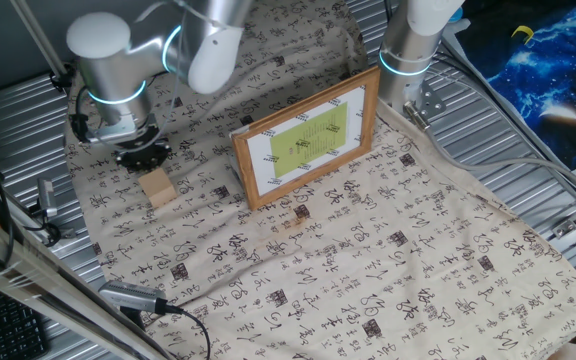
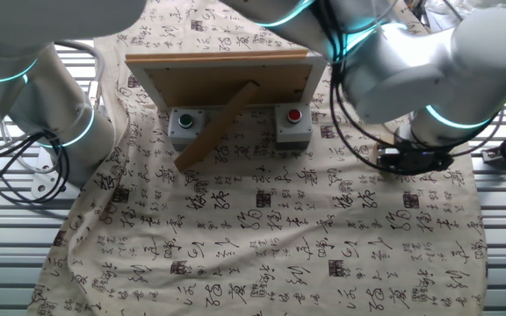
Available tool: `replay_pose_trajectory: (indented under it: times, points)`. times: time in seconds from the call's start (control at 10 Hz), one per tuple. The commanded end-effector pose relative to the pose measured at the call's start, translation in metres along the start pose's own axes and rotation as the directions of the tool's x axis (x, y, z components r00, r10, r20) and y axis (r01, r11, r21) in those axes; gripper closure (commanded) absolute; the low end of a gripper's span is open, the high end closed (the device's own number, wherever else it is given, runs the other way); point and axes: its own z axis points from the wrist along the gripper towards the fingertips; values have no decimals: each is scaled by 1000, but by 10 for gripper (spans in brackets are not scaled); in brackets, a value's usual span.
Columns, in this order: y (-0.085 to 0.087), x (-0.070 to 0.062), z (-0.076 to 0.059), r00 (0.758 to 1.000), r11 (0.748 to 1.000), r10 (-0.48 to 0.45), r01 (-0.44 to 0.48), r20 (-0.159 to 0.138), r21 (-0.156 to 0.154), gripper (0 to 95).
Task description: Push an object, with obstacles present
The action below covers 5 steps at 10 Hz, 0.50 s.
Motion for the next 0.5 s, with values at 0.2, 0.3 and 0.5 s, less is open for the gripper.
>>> replay_pose_trajectory:
  times: [0.2,0.3,0.5]
  points:
    - [3,-8,1,1000,1000,15,-15,-1,-2,950]
    - [6,-15,3,1000,1000,23,-23,-3,-1,950]
    - [9,-24,2,999,999,39,-39,-10,3,950]
